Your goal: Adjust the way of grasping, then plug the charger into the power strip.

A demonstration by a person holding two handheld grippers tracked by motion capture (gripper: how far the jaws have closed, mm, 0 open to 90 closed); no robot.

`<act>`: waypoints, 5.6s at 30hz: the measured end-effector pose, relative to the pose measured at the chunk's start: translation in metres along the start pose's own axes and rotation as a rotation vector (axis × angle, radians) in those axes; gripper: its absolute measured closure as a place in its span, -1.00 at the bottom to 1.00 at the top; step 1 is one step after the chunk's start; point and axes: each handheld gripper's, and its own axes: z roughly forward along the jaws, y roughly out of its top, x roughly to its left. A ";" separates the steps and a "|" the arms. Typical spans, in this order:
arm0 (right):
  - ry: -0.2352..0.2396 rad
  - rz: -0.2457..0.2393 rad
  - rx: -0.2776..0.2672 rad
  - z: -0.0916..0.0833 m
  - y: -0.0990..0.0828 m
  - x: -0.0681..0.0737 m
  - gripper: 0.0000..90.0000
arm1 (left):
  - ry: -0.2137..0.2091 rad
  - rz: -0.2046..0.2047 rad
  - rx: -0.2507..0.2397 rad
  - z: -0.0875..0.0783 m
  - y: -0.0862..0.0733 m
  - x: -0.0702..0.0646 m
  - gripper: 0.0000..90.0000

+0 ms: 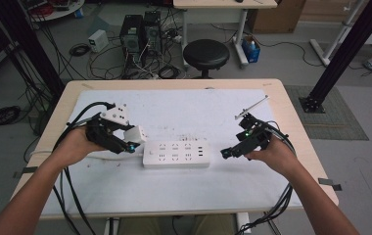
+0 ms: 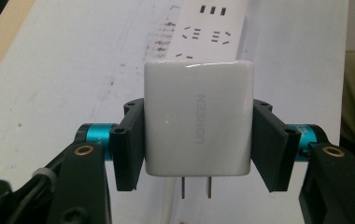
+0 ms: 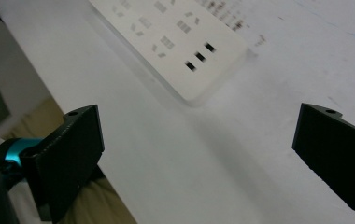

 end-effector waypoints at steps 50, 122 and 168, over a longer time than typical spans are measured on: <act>0.485 0.399 -0.113 0.067 0.043 0.027 -0.21 | -0.075 0.166 -0.065 0.070 0.070 -0.039 -0.06; -0.282 -0.364 0.234 -0.022 -0.004 -0.018 0.38 | 0.100 -0.206 0.338 -0.003 -0.038 0.027 -0.59; -0.160 -0.666 0.353 0.093 0.097 0.039 0.38 | 0.125 -0.200 0.321 0.004 -0.063 0.016 -0.59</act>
